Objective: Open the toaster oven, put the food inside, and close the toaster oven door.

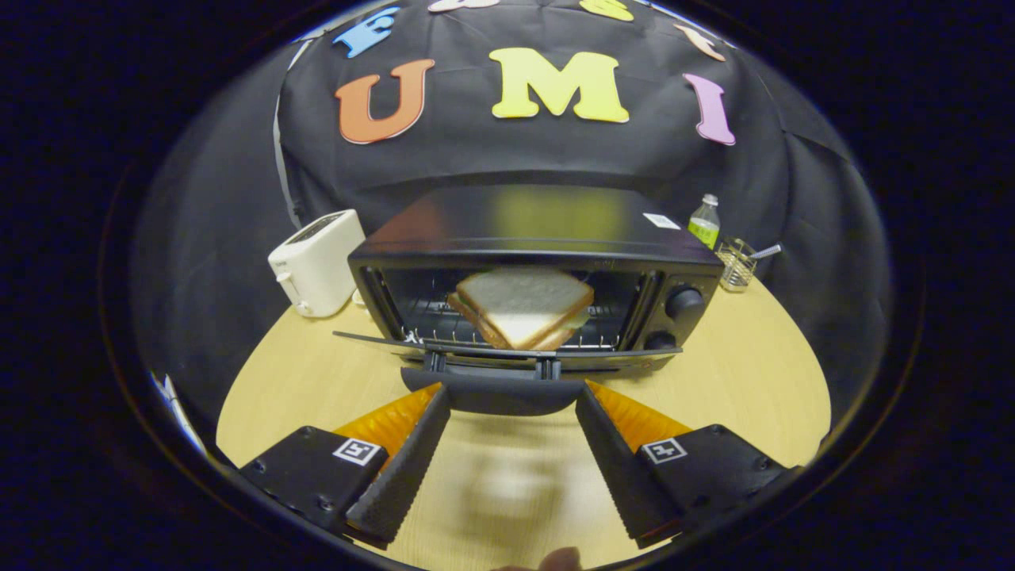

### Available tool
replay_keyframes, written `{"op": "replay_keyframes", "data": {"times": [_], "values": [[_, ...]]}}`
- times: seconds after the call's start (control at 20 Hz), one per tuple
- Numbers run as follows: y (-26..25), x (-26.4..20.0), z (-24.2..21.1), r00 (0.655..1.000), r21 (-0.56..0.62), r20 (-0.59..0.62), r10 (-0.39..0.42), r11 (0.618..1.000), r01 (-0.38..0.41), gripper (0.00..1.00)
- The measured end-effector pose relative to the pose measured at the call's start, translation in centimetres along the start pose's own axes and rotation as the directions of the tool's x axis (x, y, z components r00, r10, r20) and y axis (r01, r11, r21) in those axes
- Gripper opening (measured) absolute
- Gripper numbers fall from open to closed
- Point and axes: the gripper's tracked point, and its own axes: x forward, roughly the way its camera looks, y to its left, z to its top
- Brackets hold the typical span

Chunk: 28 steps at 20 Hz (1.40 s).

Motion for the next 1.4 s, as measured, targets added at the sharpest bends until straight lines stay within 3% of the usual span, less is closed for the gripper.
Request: {"op": "replay_keyframes", "data": {"times": [0.4,0.9,1.2,1.4], "values": [[0.4,-5.6,7.1,0.989,0.038,0.143,-0.019,0.999,0.014,1.00],[0.4,-22.8,14.3,0.911,0.035,0.407,-0.064,0.998,0.054,1.00],[1.9,-30.2,14.0,0.873,0.068,0.481,-0.075,0.997,0.048,1.00],[2.4,-32.4,12.0,0.861,0.058,0.504,-0.073,0.997,0.051,1.00]]}}
